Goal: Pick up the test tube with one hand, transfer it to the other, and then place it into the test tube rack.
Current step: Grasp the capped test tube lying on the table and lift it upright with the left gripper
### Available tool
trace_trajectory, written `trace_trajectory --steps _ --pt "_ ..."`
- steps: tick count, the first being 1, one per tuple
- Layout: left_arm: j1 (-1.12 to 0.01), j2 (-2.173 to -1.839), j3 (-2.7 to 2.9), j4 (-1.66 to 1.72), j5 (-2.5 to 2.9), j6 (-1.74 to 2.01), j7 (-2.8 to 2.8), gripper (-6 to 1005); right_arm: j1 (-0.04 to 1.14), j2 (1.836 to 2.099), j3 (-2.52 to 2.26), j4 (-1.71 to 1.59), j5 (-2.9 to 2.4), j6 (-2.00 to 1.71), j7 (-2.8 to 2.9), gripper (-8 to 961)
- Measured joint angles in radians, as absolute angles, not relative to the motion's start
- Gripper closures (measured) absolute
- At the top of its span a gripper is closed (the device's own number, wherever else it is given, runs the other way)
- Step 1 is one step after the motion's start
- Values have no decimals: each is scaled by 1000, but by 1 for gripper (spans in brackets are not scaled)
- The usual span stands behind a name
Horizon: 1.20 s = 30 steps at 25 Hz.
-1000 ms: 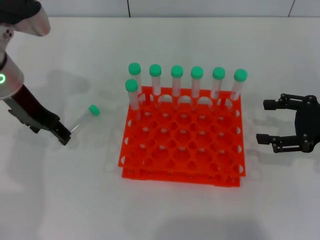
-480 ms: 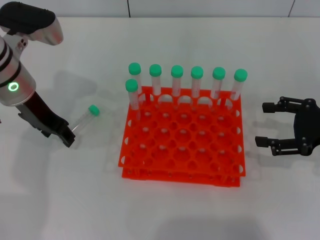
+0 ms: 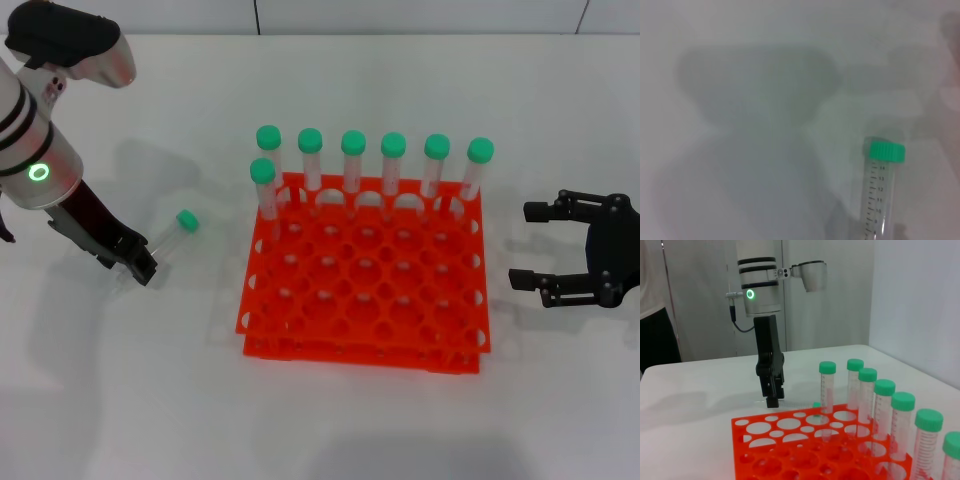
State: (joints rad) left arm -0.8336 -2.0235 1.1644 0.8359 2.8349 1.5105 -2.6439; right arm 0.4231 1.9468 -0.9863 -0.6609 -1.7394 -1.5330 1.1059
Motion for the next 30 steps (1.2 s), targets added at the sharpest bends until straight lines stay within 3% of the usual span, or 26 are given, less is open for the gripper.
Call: trace_trajectory --steps 30 --pt "-858 -2037 1168 857 2824 1460 -2639 802 417 1955 -986 -669 -1739 -1522 1109 122"
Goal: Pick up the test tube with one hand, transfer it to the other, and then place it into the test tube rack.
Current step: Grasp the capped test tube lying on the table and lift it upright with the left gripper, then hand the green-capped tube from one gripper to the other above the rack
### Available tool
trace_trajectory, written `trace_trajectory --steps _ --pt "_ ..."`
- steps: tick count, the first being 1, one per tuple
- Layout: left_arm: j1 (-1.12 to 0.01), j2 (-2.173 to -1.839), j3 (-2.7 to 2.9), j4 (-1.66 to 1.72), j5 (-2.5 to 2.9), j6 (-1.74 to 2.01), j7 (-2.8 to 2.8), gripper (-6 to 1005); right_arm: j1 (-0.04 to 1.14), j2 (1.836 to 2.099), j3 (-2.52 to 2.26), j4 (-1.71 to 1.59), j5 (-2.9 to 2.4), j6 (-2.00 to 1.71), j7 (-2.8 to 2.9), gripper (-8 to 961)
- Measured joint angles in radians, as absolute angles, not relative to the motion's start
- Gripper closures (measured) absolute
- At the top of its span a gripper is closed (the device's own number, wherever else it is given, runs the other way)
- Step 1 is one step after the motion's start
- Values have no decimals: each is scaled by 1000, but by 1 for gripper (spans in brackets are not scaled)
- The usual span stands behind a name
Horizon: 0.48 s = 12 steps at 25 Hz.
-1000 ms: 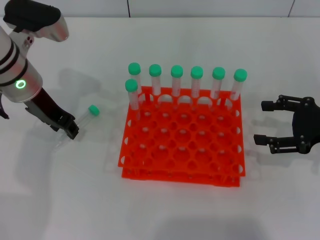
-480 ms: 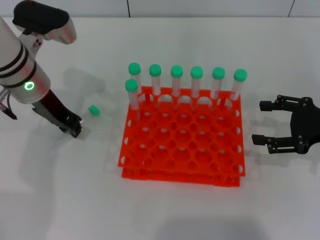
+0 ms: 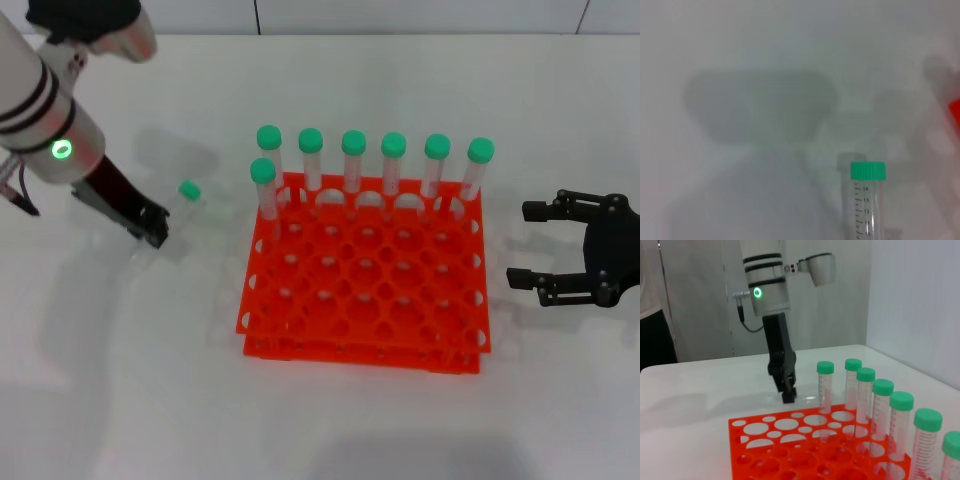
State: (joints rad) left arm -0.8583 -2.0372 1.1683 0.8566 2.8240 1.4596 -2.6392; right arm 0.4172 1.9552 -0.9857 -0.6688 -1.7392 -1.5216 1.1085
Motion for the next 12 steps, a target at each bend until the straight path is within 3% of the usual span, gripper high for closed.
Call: trace_trajectory --steps 12 --pt "-763 -2055 1167 1299 2699 1406 -2521 799 417 1947 -947 -669 -1739 -1548 1110 122"
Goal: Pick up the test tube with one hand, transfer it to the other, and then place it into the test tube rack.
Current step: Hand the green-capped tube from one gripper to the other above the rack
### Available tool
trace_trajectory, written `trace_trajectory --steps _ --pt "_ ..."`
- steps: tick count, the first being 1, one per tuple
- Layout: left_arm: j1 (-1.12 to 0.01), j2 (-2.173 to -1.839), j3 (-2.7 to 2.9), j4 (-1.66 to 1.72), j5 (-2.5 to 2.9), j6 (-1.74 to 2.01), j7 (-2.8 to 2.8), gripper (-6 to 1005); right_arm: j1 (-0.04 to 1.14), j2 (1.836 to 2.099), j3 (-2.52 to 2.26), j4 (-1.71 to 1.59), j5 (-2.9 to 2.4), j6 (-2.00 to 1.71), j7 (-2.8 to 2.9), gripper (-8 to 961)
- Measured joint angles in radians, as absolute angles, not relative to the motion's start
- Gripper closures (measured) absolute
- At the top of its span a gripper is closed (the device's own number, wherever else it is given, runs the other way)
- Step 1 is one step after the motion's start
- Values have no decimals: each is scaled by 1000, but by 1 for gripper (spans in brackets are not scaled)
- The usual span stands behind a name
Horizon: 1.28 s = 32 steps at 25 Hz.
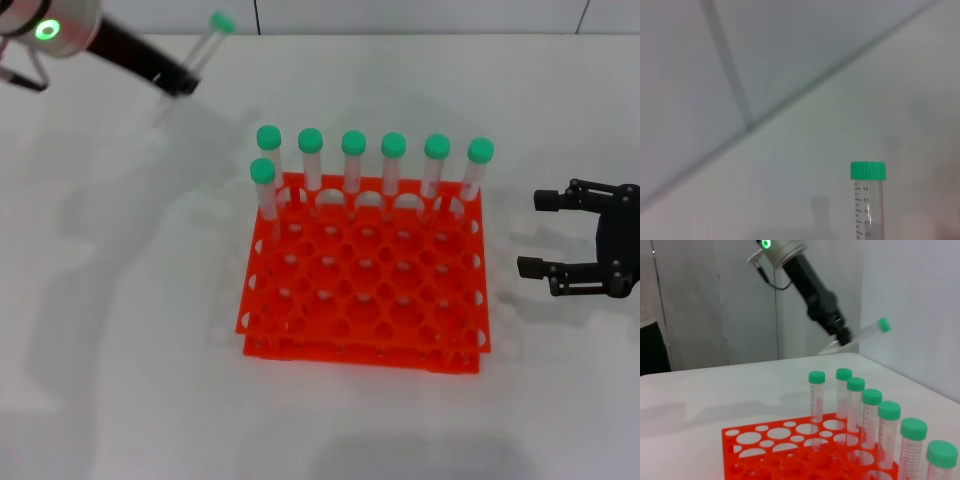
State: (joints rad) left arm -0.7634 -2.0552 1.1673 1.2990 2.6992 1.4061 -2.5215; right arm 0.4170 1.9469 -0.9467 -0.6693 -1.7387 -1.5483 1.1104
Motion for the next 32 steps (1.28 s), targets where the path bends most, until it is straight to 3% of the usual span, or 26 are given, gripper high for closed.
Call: trace_trajectory --steps 12,25,32 --pt "-699 -2054 1159 1227 2151 1281 -1998 783 421 1958 -829 -662 -1735 -1680 1115 123" --pt "-840 -1981 1069 718 1794 1533 -1509 766 467 1952 -773 -538 -1597 -1719 1197 123" --pt "-843 -1979 1063 654 1806 1541 -1477 757 499 1951 -689 -467 -1591 -1721 1217 124"
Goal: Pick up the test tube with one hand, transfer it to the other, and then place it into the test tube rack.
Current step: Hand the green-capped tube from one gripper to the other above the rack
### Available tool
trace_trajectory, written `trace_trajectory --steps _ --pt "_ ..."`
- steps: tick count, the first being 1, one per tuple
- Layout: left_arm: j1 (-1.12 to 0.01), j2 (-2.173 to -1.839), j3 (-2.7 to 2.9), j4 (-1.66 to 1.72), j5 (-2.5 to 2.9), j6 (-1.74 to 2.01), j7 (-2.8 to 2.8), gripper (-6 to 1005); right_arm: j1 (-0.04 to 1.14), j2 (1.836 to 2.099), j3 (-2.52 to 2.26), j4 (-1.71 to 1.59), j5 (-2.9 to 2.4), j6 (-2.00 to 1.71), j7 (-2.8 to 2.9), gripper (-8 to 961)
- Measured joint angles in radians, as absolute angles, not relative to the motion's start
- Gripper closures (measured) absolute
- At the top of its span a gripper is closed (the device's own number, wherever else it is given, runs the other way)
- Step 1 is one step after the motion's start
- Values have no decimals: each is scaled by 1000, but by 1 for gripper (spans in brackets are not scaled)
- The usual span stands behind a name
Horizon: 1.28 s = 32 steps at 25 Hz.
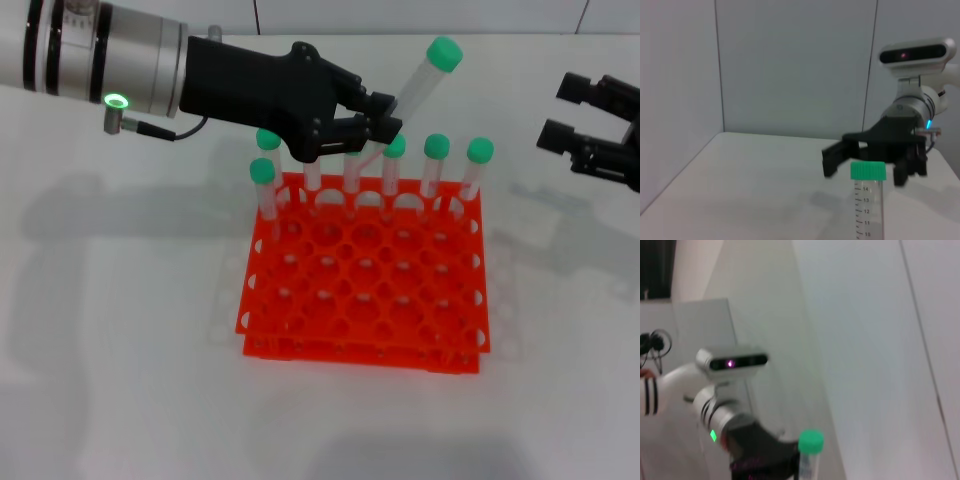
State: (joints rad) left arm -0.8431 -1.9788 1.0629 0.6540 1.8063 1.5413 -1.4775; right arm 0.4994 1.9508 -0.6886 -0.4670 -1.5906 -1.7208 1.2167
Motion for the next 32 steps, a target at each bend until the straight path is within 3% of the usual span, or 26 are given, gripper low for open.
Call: trace_trajectory --steps 9,13,14,17,32 --pt "-831 -2006 1062 639 1849 1509 -1449 746 506 1962 -661 -412 -1527 -1744 1236 124" --pt "-829 -2012 1061 634 1849 1492 -1432 740 507 1979 -663 -405 -1526 -1759 1216 125" --pt "-829 -2013 1062 632 1849 1487 -1431 739 508 2004 -670 -400 -1525 -1774 1165 125" --pt "-833 -2017 1068 631 1850 1485 -1430 735 512 2014 -673 -367 -1526 -1782 1103 125" --pt "-838 -2038 1072 631 1867 1484 -1439 716 587 2021 -674 -221 -1527 -1734 896 126"
